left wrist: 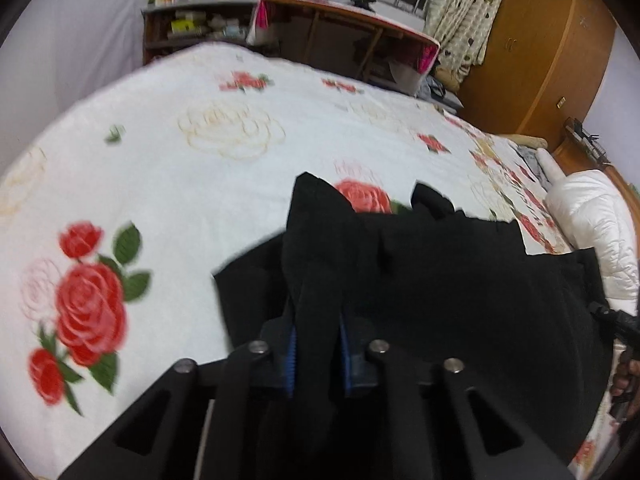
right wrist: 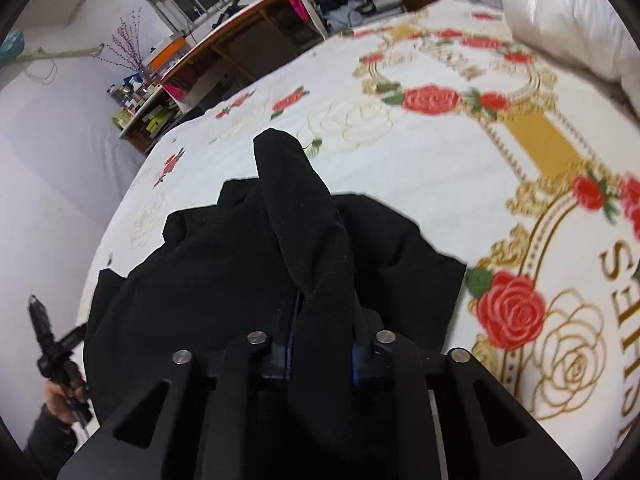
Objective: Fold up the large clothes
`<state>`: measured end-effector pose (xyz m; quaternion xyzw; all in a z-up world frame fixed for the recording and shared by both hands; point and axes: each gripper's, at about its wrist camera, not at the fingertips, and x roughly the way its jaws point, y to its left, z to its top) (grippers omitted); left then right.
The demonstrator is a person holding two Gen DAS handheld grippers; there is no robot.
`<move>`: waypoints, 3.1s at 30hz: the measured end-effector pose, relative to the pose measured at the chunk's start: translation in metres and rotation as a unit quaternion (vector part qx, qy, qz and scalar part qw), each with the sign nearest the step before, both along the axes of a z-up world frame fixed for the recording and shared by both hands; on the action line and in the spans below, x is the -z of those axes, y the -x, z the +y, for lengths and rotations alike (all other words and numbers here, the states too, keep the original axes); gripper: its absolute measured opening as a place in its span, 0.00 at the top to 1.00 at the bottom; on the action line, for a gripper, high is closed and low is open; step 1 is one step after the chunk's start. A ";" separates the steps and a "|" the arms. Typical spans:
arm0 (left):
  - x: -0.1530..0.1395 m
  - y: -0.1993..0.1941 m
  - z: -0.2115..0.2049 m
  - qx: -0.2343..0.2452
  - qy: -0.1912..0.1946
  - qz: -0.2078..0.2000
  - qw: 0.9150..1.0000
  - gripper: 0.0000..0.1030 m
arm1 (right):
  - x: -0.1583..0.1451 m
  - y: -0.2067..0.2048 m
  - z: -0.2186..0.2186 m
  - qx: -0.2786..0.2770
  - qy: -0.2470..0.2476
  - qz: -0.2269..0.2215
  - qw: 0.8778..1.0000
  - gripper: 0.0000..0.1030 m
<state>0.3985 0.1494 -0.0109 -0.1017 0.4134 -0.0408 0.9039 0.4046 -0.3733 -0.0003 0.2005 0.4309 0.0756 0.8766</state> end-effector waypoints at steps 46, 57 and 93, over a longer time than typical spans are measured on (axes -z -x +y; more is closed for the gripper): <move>-0.012 0.025 -0.059 0.008 -0.022 -0.082 0.996 0.70 | 0.000 0.031 0.075 -0.025 0.154 -0.063 0.986 0.53; 0.039 -0.016 -0.085 0.012 -0.050 -0.034 0.998 0.69 | 0.053 -0.004 0.055 0.025 0.168 -0.027 0.985 0.54; 0.009 -0.101 -0.149 0.088 -0.135 -0.021 0.987 0.69 | 0.005 -0.089 0.096 -0.046 0.180 -0.001 0.983 0.52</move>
